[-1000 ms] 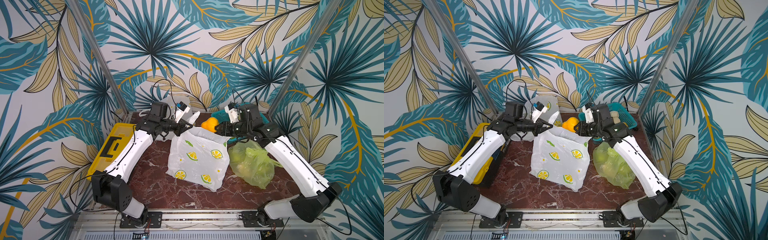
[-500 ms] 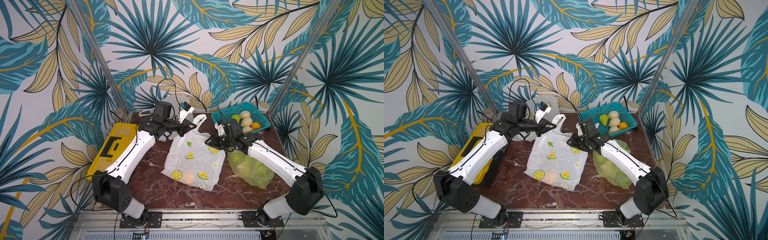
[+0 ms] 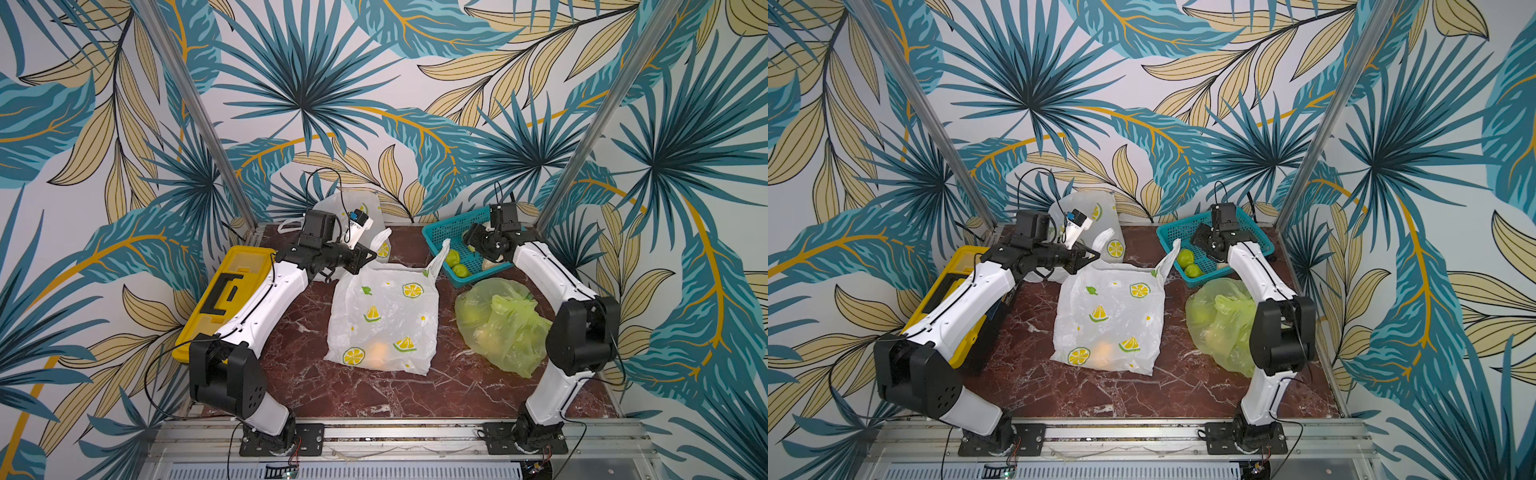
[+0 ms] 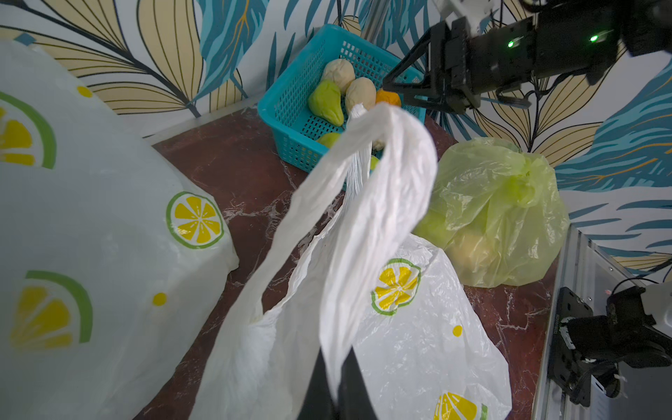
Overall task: Place the pears into plastic bags & tie knots
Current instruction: Place the pear in the plastic bag, then pick up the pear from the basket.
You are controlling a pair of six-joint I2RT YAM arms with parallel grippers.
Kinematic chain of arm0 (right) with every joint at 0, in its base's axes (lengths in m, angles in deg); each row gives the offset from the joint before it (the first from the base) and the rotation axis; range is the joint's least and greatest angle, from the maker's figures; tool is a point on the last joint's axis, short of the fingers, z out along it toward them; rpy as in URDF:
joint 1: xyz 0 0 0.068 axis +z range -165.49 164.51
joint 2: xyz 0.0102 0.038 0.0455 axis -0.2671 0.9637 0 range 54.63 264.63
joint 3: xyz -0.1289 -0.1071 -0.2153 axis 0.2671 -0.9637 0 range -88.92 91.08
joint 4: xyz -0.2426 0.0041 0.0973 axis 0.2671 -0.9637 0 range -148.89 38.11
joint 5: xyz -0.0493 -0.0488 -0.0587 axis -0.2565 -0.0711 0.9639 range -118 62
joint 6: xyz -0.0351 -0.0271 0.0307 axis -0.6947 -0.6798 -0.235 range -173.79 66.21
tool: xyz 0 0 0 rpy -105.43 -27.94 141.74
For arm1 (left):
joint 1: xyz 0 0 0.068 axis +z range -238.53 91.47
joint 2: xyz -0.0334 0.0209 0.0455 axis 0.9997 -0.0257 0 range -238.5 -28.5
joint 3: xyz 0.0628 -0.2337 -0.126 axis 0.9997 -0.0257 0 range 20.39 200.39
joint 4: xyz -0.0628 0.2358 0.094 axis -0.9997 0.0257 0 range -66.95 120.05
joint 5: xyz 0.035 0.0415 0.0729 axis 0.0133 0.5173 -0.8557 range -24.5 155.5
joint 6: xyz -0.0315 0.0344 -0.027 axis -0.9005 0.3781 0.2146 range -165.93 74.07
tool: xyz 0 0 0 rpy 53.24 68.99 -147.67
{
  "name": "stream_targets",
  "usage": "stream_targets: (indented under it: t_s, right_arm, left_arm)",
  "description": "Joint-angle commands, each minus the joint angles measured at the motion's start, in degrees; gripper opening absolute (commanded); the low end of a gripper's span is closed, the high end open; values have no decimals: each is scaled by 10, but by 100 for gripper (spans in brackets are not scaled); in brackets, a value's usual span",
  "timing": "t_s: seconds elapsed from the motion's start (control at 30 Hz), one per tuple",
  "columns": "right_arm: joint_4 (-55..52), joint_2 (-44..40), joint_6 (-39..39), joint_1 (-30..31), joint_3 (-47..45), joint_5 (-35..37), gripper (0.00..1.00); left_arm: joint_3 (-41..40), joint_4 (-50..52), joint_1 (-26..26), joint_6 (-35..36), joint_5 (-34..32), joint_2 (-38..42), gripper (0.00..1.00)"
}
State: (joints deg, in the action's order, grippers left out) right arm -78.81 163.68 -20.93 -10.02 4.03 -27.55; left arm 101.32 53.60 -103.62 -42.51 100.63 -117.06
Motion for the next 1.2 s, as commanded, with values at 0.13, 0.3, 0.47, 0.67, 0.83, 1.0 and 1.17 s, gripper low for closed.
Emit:
stream_targets:
  t_s: [0.13,0.3,0.47,0.67,0.83,1.0,1.17]
  right_arm:
    - [-16,140,-13,10,86,-18,78]
    - [-5,186,-2,18,96,-36,80]
    - [-32,221,7,19,124,-72,80]
    - [-55,223,-4,17,152,-87,68]
    - [-18,150,-15,4,118,-78,40]
    - [-18,44,-39,3,88,-67,34]
    - [-13,-71,-42,15,5,-83,32]
  left_arm:
    - [-13,-8,6,-10,37,30,0]
    - [-9,-8,-4,-7,39,25,0]
    - [-9,-8,-12,-4,38,27,0]
    - [-7,-8,-13,0,36,32,0]
    - [-5,-8,-13,-7,22,31,0]
    - [3,-11,-22,-6,27,31,0]
    - [17,-10,-27,-3,32,27,0]
